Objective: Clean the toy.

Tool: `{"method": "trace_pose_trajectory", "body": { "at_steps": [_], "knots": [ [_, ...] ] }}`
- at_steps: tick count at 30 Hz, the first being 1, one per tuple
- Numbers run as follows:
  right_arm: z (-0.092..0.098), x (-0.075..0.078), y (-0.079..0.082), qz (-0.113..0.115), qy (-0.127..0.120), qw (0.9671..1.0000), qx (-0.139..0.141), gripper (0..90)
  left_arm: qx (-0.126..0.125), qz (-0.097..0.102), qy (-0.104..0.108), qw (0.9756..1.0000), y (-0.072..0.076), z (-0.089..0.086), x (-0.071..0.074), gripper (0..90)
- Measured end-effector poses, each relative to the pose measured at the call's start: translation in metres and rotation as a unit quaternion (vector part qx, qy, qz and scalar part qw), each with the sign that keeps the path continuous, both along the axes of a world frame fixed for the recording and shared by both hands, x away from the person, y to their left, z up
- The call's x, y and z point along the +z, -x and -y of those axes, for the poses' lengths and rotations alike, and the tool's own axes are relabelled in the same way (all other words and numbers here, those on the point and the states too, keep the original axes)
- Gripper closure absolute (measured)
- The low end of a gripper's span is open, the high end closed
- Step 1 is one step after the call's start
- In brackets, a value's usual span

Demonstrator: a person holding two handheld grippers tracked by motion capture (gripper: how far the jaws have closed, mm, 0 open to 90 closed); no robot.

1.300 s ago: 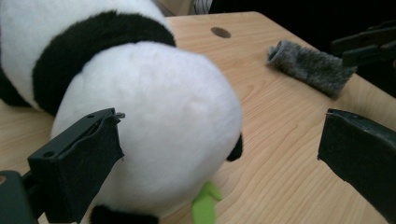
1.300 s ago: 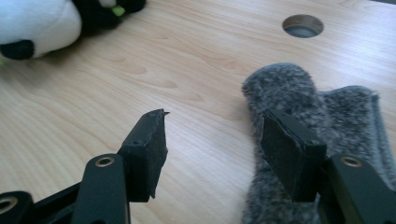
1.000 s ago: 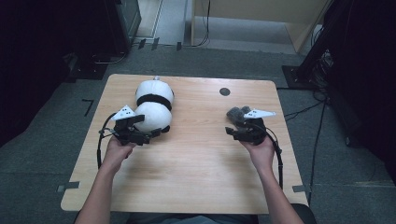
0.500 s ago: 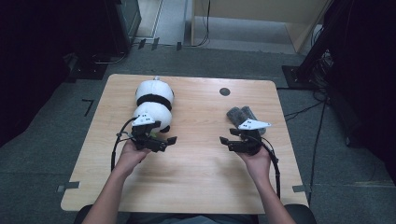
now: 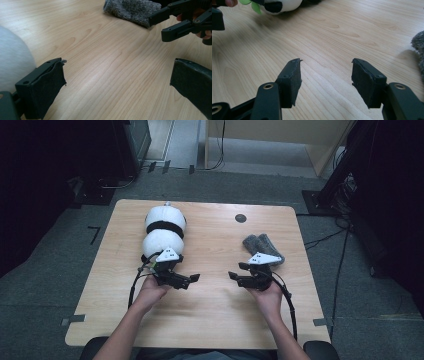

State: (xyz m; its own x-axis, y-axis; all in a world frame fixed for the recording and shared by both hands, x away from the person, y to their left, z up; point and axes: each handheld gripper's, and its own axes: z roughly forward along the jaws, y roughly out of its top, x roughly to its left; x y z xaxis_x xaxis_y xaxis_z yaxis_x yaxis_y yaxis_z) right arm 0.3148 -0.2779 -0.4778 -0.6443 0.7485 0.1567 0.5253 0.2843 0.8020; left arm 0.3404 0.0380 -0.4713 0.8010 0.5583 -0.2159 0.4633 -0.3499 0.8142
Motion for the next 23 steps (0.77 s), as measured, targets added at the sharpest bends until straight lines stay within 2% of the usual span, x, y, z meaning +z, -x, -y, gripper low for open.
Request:
{"method": "trace_pose_trajectory", "body": {
  "at_steps": [4,9,13,23],
  "knots": [
    [-0.007,-0.005,0.001,-0.002,0.012,0.9999,0.007,41.3,-0.003,-0.005,-0.019,0.9998,0.000,0.006,-0.007,0.0],
    [-0.011,-0.009,0.000,-0.002,0.019,0.9997,0.013,41.4,-0.004,-0.010,-0.026,0.9996,-0.001,0.009,-0.012,0.0],
    [-0.011,-0.010,-0.001,-0.003,0.016,0.9998,0.015,41.2,0.001,-0.012,-0.027,0.9996,-0.002,0.009,-0.015,0.0],
    [-0.012,-0.011,-0.003,-0.010,0.014,0.9997,0.018,41.2,-0.003,-0.008,-0.033,0.9994,-0.001,0.010,-0.016,0.0]
  ]
}}
